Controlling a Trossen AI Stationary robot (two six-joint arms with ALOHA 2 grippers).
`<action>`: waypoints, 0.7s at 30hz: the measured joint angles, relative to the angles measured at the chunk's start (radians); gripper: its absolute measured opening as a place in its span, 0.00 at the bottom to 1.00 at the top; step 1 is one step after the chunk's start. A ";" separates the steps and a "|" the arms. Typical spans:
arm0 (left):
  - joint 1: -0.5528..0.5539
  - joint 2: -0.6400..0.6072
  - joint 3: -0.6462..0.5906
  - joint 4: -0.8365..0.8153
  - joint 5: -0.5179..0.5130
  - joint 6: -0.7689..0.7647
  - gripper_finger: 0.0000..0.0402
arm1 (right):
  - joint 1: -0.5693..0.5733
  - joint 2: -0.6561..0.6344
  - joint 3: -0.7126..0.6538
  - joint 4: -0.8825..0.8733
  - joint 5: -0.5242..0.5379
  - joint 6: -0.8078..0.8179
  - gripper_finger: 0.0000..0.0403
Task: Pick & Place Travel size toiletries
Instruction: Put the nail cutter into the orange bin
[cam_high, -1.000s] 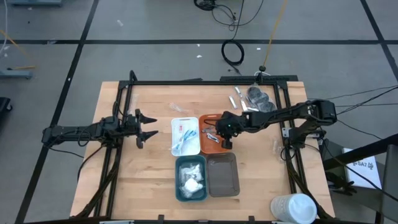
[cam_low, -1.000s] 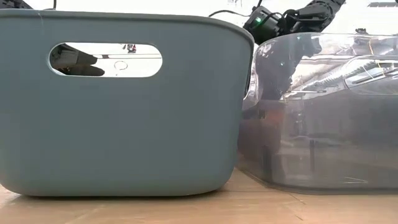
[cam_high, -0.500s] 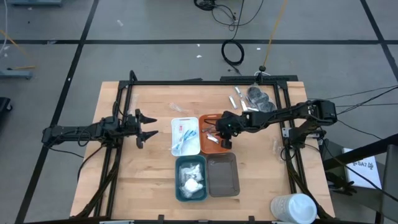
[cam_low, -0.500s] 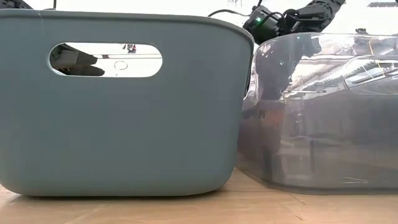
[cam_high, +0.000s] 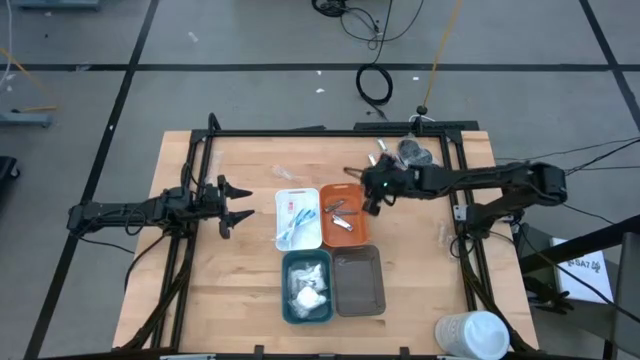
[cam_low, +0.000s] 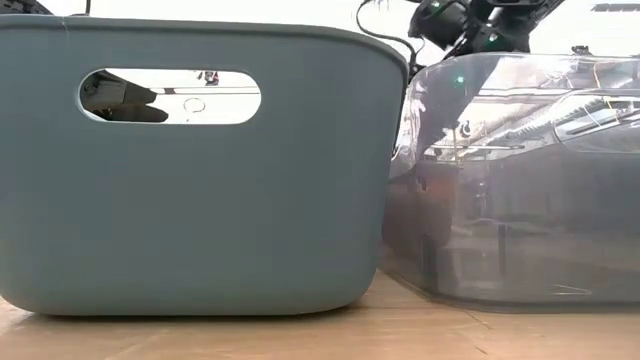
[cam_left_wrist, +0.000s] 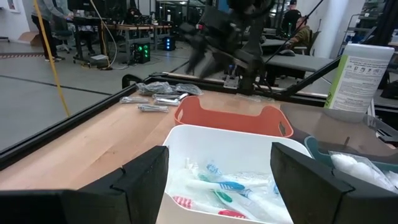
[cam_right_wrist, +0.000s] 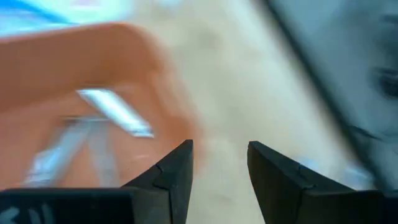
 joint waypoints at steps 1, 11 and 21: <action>0.000 0.000 0.000 0.000 0.000 0.000 0.68 | -0.013 -0.019 -0.008 -0.011 0.051 0.003 0.36; 0.000 0.000 0.000 0.000 0.000 0.000 0.68 | -0.286 -0.072 -0.153 -0.042 0.029 0.164 0.36; 0.000 0.000 0.000 0.000 0.000 0.000 0.68 | -0.452 0.032 -0.237 -0.019 -0.134 0.180 0.36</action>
